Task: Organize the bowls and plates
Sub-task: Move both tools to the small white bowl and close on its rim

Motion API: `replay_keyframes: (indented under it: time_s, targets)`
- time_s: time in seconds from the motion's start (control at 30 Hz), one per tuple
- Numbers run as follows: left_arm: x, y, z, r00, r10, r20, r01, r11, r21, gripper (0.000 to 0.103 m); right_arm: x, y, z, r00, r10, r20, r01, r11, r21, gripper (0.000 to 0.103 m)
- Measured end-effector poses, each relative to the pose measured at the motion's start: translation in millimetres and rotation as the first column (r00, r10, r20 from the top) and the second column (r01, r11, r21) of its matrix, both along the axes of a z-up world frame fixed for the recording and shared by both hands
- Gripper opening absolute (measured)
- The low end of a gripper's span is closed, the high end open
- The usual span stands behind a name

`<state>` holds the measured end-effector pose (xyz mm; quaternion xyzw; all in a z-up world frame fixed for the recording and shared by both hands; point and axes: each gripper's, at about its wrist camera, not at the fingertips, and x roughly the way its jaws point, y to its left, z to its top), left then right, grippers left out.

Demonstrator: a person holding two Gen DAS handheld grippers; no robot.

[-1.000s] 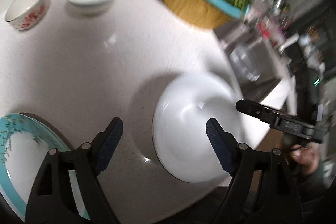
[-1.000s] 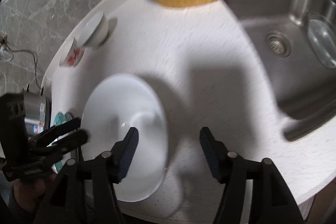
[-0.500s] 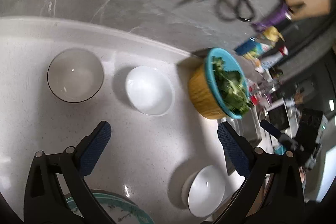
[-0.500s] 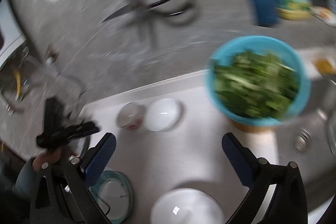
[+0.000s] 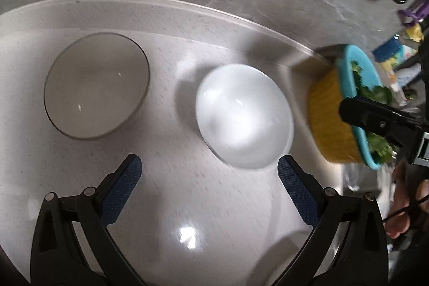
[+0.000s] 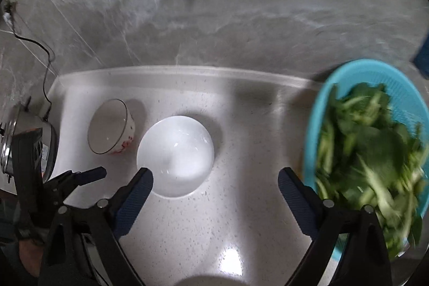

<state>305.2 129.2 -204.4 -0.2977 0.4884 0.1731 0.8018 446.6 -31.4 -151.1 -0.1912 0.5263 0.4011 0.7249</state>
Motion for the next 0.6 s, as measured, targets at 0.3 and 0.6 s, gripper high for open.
replay_keyframes:
  time_s: [0.3,0.6]
  targets:
    - [20.8,-3.3,-6.6,0.996,0.013,0.086,-0.021,0.995,0.100,0.103,21.5,46.4,-48.8,0.992,0.047,-0.113,-0.063,0.989,-0.136,0.096]
    - [41.3,13.2,-43.9,0.999,0.006,0.038,-0.004,0.999,-0.047,0.103,37.1,54.6,-71.3,0.988,0.023,-0.155,-0.044,0.991,-0.129,0.096]
